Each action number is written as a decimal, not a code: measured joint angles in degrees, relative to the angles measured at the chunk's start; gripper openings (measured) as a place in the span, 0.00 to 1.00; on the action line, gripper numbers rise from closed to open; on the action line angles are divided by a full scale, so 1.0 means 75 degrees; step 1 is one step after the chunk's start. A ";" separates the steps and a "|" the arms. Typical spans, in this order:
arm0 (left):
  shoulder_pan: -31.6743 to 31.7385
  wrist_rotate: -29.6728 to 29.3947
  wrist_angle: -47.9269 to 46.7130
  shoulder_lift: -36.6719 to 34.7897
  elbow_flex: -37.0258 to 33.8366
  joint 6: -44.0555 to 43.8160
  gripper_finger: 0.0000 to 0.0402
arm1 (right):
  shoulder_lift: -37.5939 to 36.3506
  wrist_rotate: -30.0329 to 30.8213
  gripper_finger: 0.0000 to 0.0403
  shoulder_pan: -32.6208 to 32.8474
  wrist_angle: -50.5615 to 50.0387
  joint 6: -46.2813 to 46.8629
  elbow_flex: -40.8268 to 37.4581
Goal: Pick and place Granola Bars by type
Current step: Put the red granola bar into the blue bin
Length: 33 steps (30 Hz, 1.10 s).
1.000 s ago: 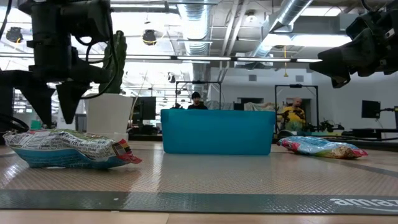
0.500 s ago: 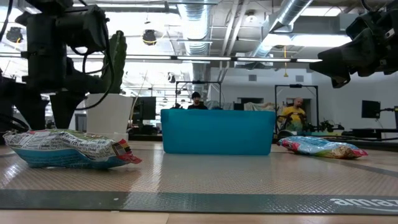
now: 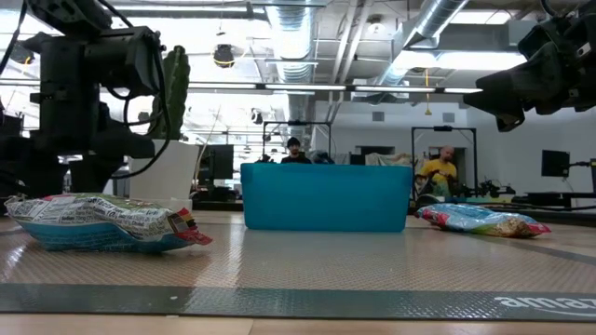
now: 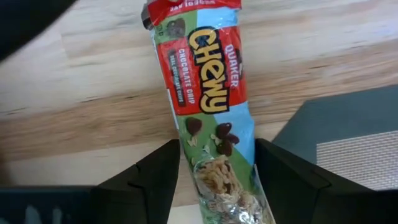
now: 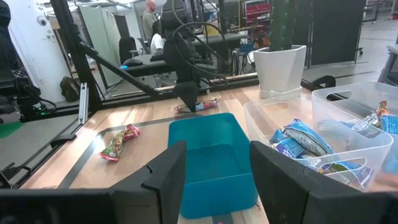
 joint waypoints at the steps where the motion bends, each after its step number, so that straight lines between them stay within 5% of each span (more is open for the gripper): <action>1: 0.0000 -0.0002 -0.0002 -0.0009 -0.0004 0.0004 0.49 | 0.0000 0.0000 0.42 -0.0003 0.0000 0.0000 0.0000; 12: 0.0000 0.0012 0.0038 -0.0063 -0.0023 0.0207 0.26 | 0.0001 0.0000 0.42 -0.0001 0.0001 0.0000 0.0000; 20: 0.0000 -0.0729 0.1051 -0.0872 -0.0029 0.0347 0.22 | 0.0003 0.0000 0.42 -0.0003 0.0000 0.0000 0.0000; 27: 0.0000 -0.2057 0.2548 -0.1936 -0.0029 0.0871 0.22 | 0.0002 0.0000 0.42 0.0000 0.0001 0.0000 0.0000; 33: 0.0009 -0.2841 0.5069 -0.2285 -0.0026 0.2635 0.22 | 0.0002 -0.0002 0.42 -0.0001 0.0000 0.0000 0.0000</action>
